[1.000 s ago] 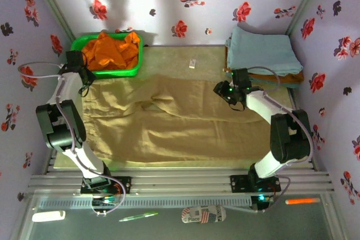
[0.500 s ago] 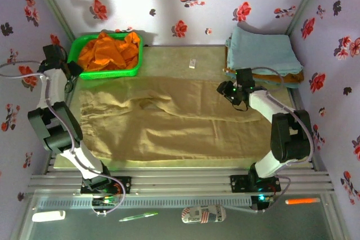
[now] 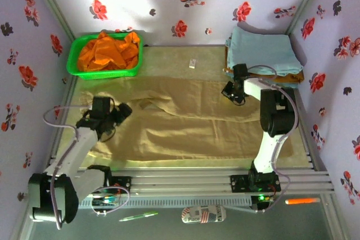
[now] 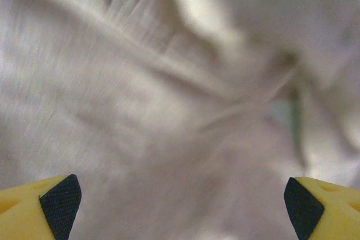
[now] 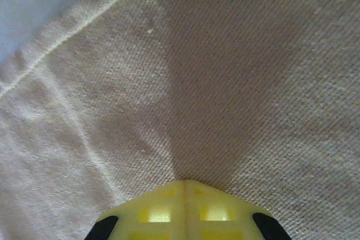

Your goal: Fold and stack the trousers

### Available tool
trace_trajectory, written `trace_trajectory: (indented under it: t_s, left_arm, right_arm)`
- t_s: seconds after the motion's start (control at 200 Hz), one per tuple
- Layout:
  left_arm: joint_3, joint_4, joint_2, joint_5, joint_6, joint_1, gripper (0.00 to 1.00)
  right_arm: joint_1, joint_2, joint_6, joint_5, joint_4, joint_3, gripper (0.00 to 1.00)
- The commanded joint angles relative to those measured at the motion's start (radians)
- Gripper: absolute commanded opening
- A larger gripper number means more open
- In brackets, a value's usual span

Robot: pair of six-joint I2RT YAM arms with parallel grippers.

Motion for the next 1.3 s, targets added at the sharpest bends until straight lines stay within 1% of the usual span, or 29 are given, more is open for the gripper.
trace_trajectory:
  t_s: [0.0, 0.145, 0.2, 0.325, 0.49, 0.635, 0.7, 0.75, 0.85, 0.975, 1.035, 1.075, 1.15, 1.205, 1.245, 1.27, 1.295]
  left_arm:
    - [-0.109, 0.044, -0.064, -0.029, -0.156, -0.007, 0.96]
    - [-0.208, 0.068, -0.087, -0.041, -0.205, 0.004, 0.97]
    - [-0.228, 0.067, -0.076, -0.052, -0.222, 0.026, 0.98]
    - [-0.234, 0.054, -0.062, -0.021, -0.19, 0.121, 0.97]
    - [-0.226, 0.019, -0.064, 0.061, -0.116, 0.301, 0.97]
    - [-0.205, -0.041, -0.075, 0.106, -0.055, 0.397, 0.96]
    - [-0.201, -0.064, -0.091, 0.131, -0.034, 0.437, 0.96]
    - [-0.195, -0.075, -0.109, 0.155, -0.015, 0.457, 0.95]
    - [-0.146, -0.118, -0.132, 0.171, 0.026, 0.462, 0.95]
    - [-0.056, -0.159, -0.151, 0.18, 0.073, 0.46, 0.95]
    - [-0.017, -0.165, -0.148, 0.198, 0.082, 0.452, 0.96]
    - [0.004, -0.161, -0.143, 0.209, 0.087, 0.438, 0.96]
    - [0.033, -0.151, -0.136, 0.213, 0.082, 0.39, 0.96]
    - [0.039, -0.12, -0.134, 0.212, 0.07, 0.341, 0.96]
    - [0.033, -0.084, -0.126, 0.212, 0.054, 0.3, 0.96]
    - [0.027, -0.057, -0.117, 0.21, 0.04, 0.273, 0.96]
    - [0.022, -0.035, -0.103, 0.21, 0.031, 0.247, 0.96]
  right_arm:
    - [-0.029, 0.05, -0.03, 0.065, -0.101, 0.037, 0.0]
    - [-0.055, 0.069, -0.046, 0.094, -0.127, 0.049, 0.0]
    - [-0.06, 0.08, -0.057, 0.1, -0.153, 0.071, 0.0]
    - [-0.075, 0.096, -0.077, 0.11, -0.188, 0.111, 0.0]
    - [-0.107, 0.131, -0.097, 0.096, -0.218, 0.175, 0.0]
    - [-0.117, 0.149, -0.107, 0.079, -0.227, 0.215, 0.0]
    - [-0.117, 0.147, -0.109, 0.067, -0.226, 0.223, 0.03]
    - [-0.117, 0.14, -0.114, 0.06, -0.229, 0.23, 0.08]
    - [-0.114, 0.1, -0.125, 0.044, -0.242, 0.232, 0.22]
    - [-0.115, -0.032, -0.111, 0.029, -0.23, 0.158, 0.32]
    - [-0.115, -0.116, -0.106, 0.051, -0.222, 0.095, 0.38]
    - [-0.116, -0.164, -0.102, 0.074, -0.225, 0.054, 0.4]
    - [-0.125, -0.227, -0.102, 0.104, -0.223, -0.025, 0.41]
    - [-0.139, -0.247, -0.095, 0.119, -0.225, -0.067, 0.39]
    - [-0.153, -0.248, -0.09, 0.121, -0.222, -0.096, 0.34]
    - [-0.162, -0.244, -0.087, 0.118, -0.219, -0.112, 0.29]
    - [-0.173, -0.239, -0.083, 0.109, -0.215, -0.125, 0.22]
